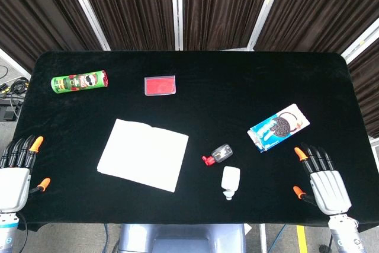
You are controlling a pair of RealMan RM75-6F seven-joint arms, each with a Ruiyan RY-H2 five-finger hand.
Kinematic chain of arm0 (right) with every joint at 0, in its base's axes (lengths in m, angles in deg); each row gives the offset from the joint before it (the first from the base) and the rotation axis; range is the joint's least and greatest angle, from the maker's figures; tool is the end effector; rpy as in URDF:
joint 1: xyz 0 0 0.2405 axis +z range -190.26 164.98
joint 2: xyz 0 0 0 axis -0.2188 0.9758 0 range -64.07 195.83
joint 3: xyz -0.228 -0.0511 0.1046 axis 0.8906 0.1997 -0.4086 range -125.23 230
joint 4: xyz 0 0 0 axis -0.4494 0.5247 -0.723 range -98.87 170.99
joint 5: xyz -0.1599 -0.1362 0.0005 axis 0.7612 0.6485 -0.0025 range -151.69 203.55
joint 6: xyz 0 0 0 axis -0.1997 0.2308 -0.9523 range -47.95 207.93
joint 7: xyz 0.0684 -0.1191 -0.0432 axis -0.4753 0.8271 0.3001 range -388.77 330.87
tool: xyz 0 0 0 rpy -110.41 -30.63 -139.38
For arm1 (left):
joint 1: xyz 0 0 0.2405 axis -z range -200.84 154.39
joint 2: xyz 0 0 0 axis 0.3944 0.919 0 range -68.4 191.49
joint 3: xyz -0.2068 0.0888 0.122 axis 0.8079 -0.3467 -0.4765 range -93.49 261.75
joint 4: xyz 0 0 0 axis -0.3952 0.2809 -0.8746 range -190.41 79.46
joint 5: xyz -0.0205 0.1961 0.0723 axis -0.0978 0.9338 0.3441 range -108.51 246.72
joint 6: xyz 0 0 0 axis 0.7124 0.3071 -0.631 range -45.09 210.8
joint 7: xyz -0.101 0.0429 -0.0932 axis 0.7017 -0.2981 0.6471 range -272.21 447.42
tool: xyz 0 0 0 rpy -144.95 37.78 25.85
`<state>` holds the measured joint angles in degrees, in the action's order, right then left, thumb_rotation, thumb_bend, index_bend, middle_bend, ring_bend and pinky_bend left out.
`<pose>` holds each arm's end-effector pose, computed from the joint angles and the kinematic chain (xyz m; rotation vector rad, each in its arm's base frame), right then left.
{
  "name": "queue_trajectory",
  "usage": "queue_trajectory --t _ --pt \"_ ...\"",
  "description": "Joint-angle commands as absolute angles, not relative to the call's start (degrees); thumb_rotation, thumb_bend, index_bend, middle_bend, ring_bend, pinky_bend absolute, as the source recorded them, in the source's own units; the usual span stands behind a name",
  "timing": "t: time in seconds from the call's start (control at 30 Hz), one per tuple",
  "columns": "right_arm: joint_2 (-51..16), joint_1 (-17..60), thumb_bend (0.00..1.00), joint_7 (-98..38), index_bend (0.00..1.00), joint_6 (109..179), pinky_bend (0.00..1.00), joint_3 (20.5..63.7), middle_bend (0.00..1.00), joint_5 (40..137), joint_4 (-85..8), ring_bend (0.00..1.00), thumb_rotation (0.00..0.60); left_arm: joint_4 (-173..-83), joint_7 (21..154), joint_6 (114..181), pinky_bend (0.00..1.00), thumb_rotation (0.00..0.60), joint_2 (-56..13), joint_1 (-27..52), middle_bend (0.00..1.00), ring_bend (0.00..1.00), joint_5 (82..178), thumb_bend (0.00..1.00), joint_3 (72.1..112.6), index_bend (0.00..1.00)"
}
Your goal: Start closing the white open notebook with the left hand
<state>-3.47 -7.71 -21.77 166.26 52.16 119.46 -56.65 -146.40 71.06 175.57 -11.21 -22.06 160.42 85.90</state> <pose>-0.2850 -0.1693 0.1199 1.5226 -0.8374 0.9461 -0.2940 0.1560 0.1248 -1.3964 -0.7014 -0.8465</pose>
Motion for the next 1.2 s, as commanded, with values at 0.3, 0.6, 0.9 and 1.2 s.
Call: queue_trajectory --t 0.3,0.6,0.9,1.2 --pt "-3.04 -7.96 0.09 -22.74 0.00 166.97 0.00 51.77 0.00 119.42 -56.95 0.00 0.600 -146.66 71.45 175.51 0.00 0.600 -11.01 -22.07 0.00 0.00 160.40 0.00 85.82 0.00" --pt "-2.84 -8.33 0.09 -22.55 0.00 167.86 0.00 50.23 0.00 117.24 -57.26 0.00 0.600 -146.34 71.58 174.45 0.00 0.600 -11.14 -21.61 0.00 0.00 160.09 0.00 85.80 0.00" --pt "-2.10 -8.73 0.08 -24.03 0.00 168.26 0.00 48.49 0.00 114.18 -57.52 0.00 0.600 -146.50 71.33 173.66 0.00 0.600 -11.30 -21.28 0.00 0.00 159.94 0.00 85.63 0.00" --pt "-1.68 -8.79 0.09 -24.36 0.00 168.23 0.00 48.47 0.00 114.21 -58.13 0.00 0.600 -146.67 69.78 168.13 0.00 0.600 -11.16 -18.38 0.00 0.00 160.43 0.02 84.81 0.00"
